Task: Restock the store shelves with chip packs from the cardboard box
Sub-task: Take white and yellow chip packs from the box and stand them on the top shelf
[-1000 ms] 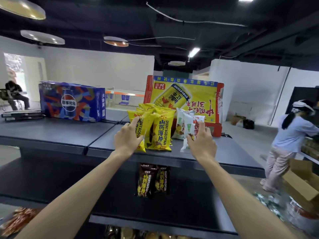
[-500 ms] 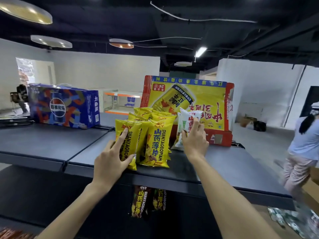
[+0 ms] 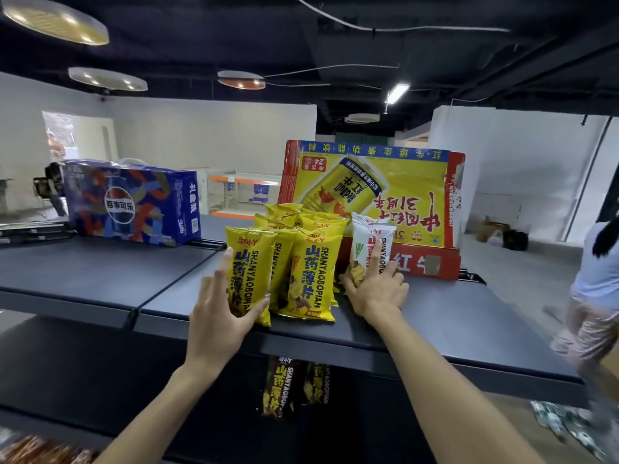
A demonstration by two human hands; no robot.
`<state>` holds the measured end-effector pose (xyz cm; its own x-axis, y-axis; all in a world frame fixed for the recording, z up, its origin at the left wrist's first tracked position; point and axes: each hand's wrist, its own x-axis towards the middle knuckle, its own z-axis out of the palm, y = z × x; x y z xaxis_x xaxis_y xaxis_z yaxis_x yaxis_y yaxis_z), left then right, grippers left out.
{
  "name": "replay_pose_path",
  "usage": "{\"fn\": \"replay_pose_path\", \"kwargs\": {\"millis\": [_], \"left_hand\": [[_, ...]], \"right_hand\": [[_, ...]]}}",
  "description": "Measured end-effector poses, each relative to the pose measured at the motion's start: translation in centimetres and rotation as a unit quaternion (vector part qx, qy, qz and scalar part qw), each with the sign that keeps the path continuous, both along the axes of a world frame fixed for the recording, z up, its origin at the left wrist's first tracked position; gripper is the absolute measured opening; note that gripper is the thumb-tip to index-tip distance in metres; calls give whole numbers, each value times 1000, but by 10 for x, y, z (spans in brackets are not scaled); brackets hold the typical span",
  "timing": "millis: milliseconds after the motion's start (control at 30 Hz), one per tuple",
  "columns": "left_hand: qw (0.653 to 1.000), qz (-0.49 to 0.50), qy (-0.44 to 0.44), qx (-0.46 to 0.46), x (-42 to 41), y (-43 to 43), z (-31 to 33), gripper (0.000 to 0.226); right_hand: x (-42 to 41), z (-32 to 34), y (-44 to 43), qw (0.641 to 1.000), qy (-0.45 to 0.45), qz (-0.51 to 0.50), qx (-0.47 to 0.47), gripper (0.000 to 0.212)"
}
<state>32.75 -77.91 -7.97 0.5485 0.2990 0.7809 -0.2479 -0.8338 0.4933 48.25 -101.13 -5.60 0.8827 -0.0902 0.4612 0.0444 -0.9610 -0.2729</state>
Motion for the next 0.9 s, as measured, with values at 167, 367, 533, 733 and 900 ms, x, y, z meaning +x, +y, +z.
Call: {"fn": "replay_pose_path", "kwargs": {"millis": [167, 367, 533, 733, 900], "left_hand": [[1000, -24, 11, -5, -15, -2, -9, 97], [999, -21, 42, -2, -26, 1, -12, 93], [998, -21, 57, -2, -37, 1, -19, 89], [998, -3, 56, 11, -54, -3, -23, 81], [997, 6, 48, 65, -72, -16, -26, 70]], "right_hand": [[-18, -3, -5, 999, -11, 19, 36, 98], [-44, 2, -8, 999, -26, 12, 35, 80], [-63, 4, -13, 1000, -11, 5, 21, 79], [-93, 7, -19, 1000, 2, 16, 11, 73], [-125, 8, -25, 1000, 22, 23, -3, 61]]}}
